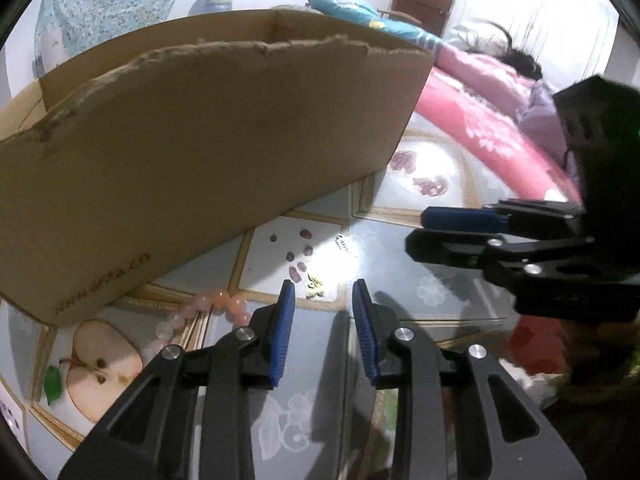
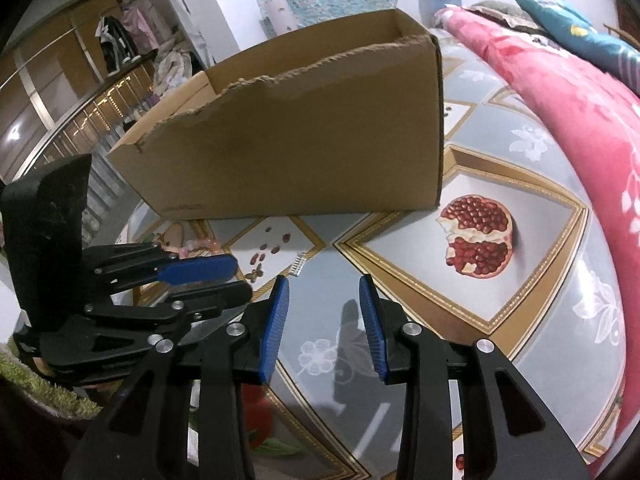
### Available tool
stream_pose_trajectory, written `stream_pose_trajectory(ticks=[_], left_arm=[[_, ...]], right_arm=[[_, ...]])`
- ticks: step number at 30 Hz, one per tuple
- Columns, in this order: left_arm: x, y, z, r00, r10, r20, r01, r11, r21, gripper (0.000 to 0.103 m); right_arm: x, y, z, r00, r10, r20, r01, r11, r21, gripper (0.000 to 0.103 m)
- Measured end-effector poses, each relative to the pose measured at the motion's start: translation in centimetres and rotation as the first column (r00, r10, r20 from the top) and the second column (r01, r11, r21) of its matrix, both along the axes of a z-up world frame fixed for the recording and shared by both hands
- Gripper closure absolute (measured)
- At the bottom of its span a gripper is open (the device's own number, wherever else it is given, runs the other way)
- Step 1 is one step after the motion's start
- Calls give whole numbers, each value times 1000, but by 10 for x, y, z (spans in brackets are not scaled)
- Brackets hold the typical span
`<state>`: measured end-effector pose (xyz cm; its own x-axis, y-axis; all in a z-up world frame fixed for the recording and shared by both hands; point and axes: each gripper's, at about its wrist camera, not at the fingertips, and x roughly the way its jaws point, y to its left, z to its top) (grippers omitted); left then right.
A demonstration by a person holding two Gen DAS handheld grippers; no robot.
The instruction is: Organize jewelry
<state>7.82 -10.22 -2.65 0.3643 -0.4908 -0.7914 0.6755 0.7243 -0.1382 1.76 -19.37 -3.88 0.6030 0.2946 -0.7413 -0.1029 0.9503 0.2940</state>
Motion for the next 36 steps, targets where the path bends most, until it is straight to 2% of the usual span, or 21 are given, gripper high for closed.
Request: stream_pose_trajectory(ticks=[6, 11, 14, 36], left_arm=[[-3, -12, -3, 996, -25, 90, 18, 997, 81, 90], [-6, -19, -3, 989, -56, 134, 38, 990, 138, 97], [-10, -22, -2, 986, -66, 152, 42, 987, 158, 97], [-19, -6, 6, 989, -16, 145, 5, 997, 81, 97]], right_arm=[[-2, -3, 0, 1000, -12, 8, 12, 1000, 11, 71], [-4, -7, 0, 1000, -21, 10, 21, 1000, 20, 73], [-4, -7, 1, 1000, -19, 15, 19, 1000, 19, 74], [-3, 6, 8, 1000, 18, 25, -18, 1000, -25, 74]])
